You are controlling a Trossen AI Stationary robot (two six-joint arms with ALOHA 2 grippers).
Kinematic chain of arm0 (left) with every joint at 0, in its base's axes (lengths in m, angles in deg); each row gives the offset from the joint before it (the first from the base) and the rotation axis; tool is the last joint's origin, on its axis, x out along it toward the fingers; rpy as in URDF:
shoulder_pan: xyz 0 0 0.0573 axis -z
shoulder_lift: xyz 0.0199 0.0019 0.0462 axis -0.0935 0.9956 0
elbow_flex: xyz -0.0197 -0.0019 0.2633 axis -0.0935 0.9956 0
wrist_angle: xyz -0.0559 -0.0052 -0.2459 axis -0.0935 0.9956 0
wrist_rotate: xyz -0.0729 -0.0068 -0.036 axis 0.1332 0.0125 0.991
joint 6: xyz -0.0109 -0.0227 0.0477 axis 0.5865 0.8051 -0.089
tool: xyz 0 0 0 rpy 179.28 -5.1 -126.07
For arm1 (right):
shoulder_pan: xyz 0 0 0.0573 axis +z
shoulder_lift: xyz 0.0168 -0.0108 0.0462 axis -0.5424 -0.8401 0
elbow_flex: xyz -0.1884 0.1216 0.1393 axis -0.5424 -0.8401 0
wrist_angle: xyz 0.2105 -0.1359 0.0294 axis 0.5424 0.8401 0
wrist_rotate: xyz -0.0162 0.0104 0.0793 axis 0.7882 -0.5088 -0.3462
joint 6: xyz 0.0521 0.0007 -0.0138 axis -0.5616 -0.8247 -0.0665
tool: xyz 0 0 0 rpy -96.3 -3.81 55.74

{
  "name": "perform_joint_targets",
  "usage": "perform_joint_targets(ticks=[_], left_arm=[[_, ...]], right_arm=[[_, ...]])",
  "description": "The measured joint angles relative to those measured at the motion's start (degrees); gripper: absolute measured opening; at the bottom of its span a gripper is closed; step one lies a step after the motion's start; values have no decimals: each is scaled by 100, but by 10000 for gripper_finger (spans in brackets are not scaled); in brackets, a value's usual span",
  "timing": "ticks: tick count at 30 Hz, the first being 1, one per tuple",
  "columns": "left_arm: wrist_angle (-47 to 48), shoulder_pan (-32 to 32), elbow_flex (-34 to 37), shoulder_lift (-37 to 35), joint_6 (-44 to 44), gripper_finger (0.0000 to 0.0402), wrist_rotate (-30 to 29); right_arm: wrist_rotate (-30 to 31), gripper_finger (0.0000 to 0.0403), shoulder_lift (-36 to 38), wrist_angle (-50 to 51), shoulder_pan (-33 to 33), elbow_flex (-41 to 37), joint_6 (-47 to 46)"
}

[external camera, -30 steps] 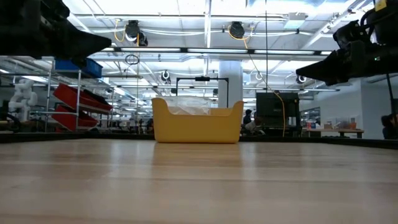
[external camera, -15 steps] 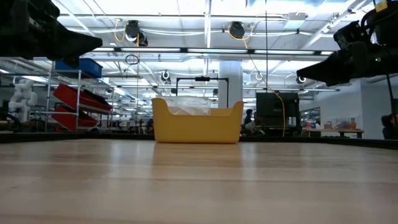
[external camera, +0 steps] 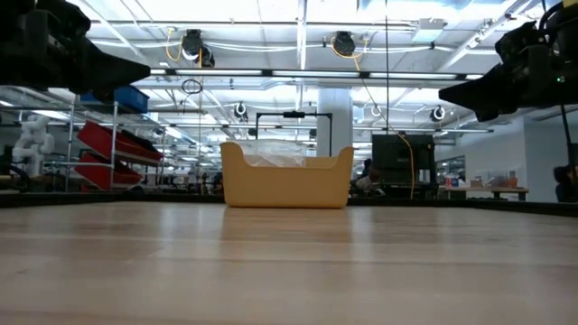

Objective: Roll bandage
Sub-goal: Return to Home Position

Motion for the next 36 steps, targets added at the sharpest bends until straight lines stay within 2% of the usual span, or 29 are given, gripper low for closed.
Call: perform_joint_targets(ticks=[6,23,36], left_arm=[[23,0,-9,0,2,0,0],[-25,0,-26,0,9,0,-9],[-23,0,-29,0,15,0,-13]], right_arm=[[-116,0,282,217,52,0,-307],[1108,0,275,118,1194,0,-173],[1402,0,185,81,1613,0,28]])
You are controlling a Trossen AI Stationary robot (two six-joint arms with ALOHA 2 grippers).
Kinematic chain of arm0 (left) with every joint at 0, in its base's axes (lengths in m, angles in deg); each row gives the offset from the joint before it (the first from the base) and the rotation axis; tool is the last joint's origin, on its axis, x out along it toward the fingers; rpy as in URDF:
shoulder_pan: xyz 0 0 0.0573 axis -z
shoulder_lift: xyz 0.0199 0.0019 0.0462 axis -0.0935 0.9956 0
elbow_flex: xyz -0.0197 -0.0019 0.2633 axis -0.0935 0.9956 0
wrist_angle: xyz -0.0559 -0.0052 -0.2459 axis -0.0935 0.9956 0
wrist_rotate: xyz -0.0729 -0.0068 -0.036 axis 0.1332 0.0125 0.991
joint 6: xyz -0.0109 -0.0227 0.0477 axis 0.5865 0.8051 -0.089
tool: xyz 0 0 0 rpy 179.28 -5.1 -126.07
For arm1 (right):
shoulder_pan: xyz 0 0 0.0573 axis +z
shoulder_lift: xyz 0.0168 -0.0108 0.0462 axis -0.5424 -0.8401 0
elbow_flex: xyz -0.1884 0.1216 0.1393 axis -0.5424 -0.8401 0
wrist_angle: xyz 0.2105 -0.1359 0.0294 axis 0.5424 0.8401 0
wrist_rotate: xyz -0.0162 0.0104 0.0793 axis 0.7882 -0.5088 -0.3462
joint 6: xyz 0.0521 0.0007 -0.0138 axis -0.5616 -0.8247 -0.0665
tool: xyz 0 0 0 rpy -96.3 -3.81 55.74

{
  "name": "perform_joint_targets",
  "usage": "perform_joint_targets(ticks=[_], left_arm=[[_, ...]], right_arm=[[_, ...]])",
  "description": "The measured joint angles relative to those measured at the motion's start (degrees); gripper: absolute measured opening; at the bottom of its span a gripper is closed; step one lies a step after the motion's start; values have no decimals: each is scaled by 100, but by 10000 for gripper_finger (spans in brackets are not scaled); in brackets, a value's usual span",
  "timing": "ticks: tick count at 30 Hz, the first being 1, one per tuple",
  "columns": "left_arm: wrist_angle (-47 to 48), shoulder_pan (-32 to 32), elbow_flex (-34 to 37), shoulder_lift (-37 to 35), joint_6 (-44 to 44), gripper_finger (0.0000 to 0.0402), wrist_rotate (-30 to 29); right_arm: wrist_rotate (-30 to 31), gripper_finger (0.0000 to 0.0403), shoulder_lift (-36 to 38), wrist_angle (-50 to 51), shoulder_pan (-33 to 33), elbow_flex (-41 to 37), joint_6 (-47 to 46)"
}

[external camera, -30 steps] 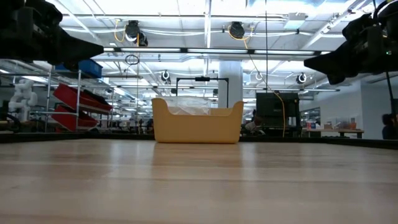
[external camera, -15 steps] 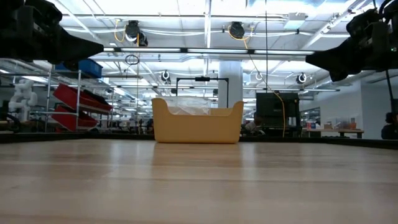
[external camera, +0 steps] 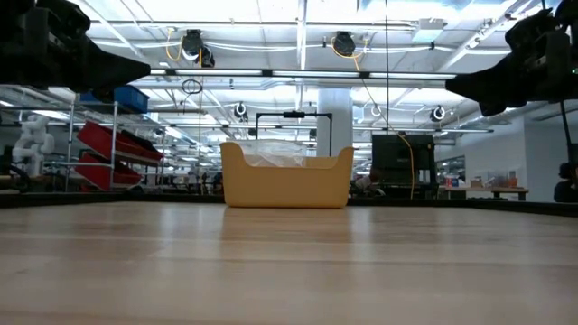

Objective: Roll bandage
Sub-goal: Return to Home Position

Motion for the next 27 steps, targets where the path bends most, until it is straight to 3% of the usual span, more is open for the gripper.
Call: perform_joint_targets(ticks=[7,17,27], left_arm=[[20,0,-2,0,100,0,7],[45,0,-9,0,105,0,57],[61,0,-9,0,107,0,59]], right_arm=[[-217,0,-270,28,0,0,31],[-407,0,95,52,26,0,-118],[-495,0,77,70,500,0,-117]])
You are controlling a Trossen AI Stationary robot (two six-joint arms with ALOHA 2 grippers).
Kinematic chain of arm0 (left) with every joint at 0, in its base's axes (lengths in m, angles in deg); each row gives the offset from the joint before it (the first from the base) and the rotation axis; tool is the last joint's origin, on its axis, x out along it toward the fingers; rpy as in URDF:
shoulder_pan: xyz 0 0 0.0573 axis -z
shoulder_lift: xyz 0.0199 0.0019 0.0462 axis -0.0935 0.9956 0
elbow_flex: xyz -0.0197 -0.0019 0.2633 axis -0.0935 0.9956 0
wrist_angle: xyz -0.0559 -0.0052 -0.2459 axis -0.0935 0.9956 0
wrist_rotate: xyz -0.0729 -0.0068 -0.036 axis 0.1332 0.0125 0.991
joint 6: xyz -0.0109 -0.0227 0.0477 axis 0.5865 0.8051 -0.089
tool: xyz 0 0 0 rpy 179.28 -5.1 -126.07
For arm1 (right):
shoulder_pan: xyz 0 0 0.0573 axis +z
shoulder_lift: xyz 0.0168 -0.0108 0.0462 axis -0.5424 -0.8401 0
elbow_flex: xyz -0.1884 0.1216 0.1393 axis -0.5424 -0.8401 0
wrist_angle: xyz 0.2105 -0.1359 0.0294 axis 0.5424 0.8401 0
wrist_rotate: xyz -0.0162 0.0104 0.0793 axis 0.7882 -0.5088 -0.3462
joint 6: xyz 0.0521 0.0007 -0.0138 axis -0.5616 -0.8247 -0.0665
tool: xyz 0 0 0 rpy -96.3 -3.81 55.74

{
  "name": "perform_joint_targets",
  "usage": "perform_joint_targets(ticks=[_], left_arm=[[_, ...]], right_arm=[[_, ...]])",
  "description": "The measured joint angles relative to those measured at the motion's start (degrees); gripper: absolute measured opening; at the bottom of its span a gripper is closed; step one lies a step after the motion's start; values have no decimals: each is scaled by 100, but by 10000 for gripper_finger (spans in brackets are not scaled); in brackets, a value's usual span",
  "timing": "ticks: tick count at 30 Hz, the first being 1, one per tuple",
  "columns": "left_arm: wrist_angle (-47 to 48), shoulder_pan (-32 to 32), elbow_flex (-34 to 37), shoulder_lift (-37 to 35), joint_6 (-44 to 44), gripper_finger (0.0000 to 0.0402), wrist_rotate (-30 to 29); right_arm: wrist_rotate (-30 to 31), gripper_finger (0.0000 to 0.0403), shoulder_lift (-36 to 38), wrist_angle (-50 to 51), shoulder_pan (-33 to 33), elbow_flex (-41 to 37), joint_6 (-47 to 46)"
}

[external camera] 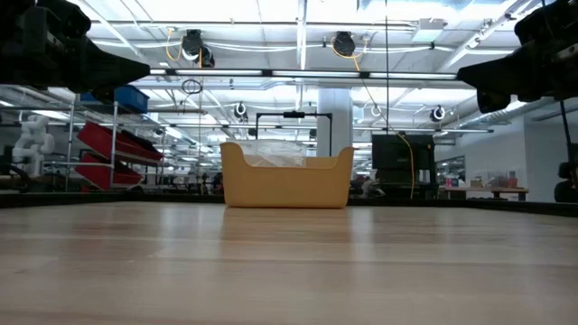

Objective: Roll bandage
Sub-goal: Return to Home Position

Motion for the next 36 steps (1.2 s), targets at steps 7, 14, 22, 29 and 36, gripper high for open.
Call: perform_joint_targets(ticks=[7,14,22,29,36], left_arm=[[112,0,-4,0,44,0,9],[116,0,-4,0,42,0,11],[121,0,-4,0,48,0,13],[158,-2,-4,15,200,0,205],[252,-1,-4,21,-118,0,840]], right_arm=[[40,0,0,-12,20,0,94],[-518,0,4,32,21,46,446],[-431,0,-7,199,9,46,397],[-489,0,-27,214,9,48,300],[-575,0,-117,229,9,48,220]])
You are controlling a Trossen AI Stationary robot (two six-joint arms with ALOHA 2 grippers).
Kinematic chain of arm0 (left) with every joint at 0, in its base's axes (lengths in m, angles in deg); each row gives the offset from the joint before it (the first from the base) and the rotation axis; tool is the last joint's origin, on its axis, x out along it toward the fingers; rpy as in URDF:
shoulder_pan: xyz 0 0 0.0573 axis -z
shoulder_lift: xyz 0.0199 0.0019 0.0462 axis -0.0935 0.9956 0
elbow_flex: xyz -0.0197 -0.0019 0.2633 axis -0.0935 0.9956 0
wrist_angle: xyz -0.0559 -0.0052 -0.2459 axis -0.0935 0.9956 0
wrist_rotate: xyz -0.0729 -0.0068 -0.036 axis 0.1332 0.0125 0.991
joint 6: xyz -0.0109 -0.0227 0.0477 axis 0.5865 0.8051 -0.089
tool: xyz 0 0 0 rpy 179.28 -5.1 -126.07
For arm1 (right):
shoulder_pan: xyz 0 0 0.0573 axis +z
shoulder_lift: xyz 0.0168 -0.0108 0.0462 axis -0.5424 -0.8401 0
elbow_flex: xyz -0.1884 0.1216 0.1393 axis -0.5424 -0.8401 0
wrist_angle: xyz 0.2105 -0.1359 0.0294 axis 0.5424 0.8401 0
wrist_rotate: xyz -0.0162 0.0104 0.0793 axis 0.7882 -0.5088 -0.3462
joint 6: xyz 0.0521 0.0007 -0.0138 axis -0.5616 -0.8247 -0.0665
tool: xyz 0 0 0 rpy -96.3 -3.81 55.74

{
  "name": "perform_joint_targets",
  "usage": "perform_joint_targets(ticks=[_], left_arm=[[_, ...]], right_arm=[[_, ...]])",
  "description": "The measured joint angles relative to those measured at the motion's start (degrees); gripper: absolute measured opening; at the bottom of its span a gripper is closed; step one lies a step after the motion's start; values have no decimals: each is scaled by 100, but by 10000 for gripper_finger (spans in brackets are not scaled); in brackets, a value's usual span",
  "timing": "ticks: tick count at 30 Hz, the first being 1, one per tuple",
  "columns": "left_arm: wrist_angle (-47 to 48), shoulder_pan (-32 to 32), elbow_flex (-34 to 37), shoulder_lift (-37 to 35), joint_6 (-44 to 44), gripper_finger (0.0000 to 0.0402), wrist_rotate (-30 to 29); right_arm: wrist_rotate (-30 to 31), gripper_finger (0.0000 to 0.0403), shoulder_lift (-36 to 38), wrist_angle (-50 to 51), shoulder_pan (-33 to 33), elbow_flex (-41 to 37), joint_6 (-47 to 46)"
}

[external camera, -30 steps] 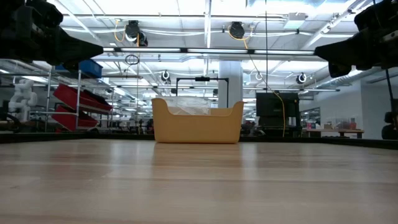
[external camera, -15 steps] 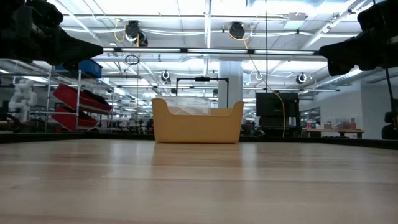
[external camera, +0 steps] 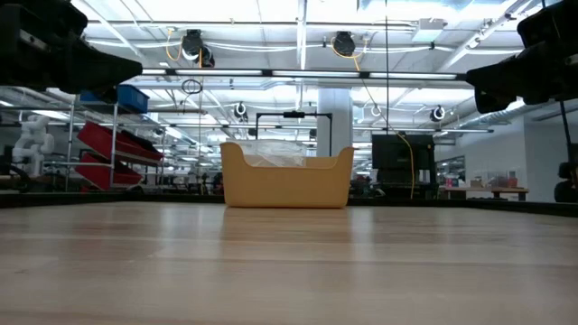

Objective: Roll bandage
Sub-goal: Return to Home Position

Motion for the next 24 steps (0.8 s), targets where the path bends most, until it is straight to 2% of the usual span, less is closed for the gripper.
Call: perform_joint_targets(ticks=[16,24], left_arm=[[8,-10,0,351,7,0,-16],[-217,-10,22,109,-164,0,-62]], right_arm=[[-2,0,-10,2,0,0,0],[-2,0,-10,2,0,0,0]])
